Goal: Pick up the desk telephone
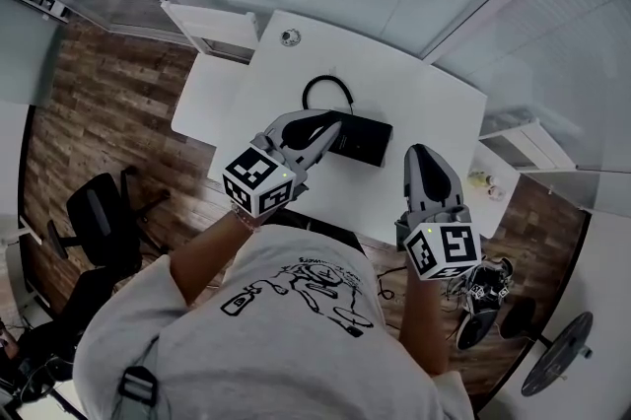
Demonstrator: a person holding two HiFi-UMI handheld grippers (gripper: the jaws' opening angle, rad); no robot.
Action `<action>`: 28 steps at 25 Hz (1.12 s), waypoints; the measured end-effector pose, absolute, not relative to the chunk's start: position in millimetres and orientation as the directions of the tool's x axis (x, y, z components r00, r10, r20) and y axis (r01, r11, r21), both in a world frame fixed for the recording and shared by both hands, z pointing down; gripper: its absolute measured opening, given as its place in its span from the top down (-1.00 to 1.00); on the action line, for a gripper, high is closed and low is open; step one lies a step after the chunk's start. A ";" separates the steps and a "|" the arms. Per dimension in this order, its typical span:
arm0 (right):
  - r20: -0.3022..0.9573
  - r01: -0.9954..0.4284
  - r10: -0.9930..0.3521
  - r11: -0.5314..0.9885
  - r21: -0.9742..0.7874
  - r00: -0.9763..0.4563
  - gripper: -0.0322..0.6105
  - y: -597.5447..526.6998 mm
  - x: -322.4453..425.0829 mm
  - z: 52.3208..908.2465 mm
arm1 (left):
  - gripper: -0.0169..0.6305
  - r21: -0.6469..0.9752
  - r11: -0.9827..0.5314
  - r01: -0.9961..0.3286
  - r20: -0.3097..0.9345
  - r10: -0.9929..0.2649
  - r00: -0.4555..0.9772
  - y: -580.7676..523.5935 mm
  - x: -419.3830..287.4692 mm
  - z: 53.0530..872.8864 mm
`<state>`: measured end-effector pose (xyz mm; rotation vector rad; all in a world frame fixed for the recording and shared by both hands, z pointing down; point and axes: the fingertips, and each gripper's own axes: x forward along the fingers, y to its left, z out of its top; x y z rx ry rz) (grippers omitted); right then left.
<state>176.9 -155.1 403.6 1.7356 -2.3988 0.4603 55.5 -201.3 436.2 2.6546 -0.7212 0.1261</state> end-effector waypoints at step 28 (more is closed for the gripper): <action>0.606 -0.941 -0.722 0.222 -0.253 -0.334 0.65 -168.4 189.2 610.5 | 0.58 0.494 -0.624 -0.606 0.531 -0.335 0.778 -210.5 39.3 679.1</action>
